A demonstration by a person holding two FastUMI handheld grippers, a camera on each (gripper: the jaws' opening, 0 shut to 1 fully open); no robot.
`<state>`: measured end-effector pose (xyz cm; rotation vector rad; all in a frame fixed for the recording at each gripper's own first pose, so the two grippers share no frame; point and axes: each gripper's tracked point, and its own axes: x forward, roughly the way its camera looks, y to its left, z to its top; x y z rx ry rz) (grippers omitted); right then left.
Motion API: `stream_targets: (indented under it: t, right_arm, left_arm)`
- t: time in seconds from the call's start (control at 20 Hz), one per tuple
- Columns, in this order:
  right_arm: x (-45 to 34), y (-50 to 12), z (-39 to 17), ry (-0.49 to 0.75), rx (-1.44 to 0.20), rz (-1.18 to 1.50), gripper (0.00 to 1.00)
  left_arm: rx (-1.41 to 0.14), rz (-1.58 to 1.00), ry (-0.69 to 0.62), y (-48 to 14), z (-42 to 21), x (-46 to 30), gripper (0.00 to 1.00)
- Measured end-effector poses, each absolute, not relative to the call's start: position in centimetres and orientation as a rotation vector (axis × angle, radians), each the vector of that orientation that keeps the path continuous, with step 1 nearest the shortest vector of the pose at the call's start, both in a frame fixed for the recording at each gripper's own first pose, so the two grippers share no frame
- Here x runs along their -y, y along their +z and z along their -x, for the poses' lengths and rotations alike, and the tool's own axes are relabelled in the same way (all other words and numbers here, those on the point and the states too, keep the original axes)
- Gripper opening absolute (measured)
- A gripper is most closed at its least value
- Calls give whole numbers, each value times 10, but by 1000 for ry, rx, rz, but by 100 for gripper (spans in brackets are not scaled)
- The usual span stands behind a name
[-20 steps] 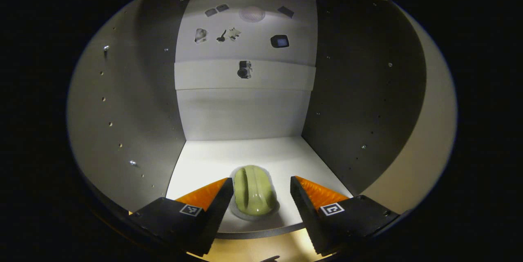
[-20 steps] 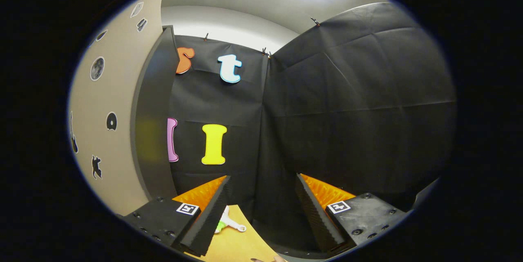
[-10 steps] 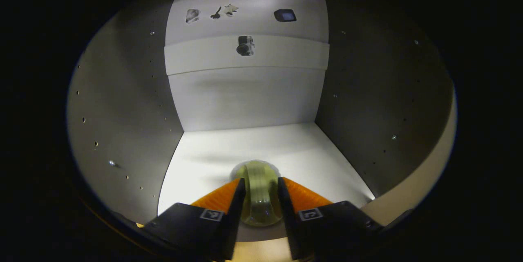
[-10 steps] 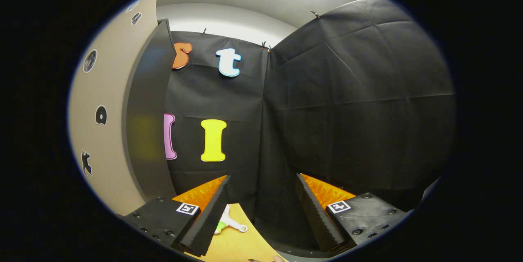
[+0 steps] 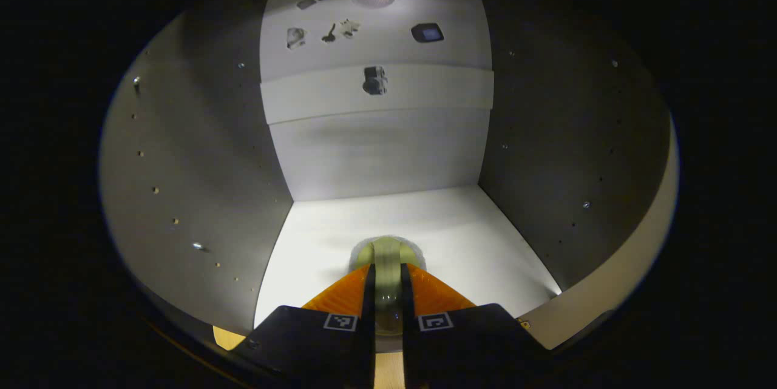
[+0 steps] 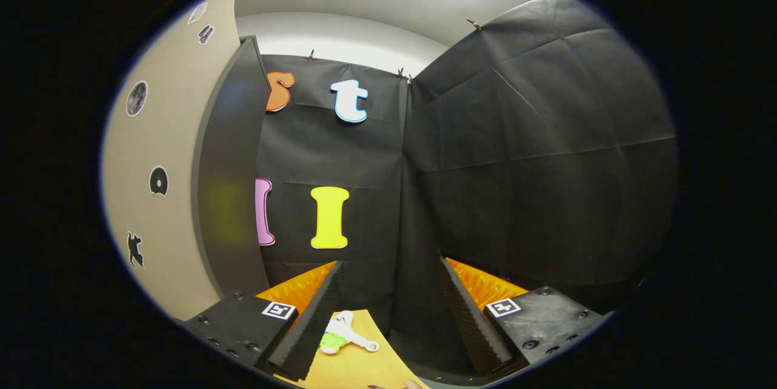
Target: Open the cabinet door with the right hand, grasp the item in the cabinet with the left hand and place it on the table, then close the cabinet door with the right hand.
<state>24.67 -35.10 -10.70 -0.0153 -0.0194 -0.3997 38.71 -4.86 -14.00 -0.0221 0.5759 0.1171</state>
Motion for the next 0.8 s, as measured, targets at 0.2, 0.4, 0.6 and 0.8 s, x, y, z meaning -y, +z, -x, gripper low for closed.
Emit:
stream_targets:
  t: [0.2, 0.4, 0.6, 0.8]
  right_arm:
    - [325, -105, -245, -324, 14, -39, 97]
    - [298, -94, -224, -276, 32, -34, 97]
    - [266, -82, -187, -244, 37, -18, 97]
    - [236, -76, -146, -226, 32, 5, 97]
  left_arm:
    - [-543, 78, 113, -113, -347, 49, 22]
    - [-524, 116, 81, -96, -289, 57, 21]
    - [-521, 110, 60, -86, -232, 62, 22]
    - [-516, 117, 42, -86, -182, 68, 22]
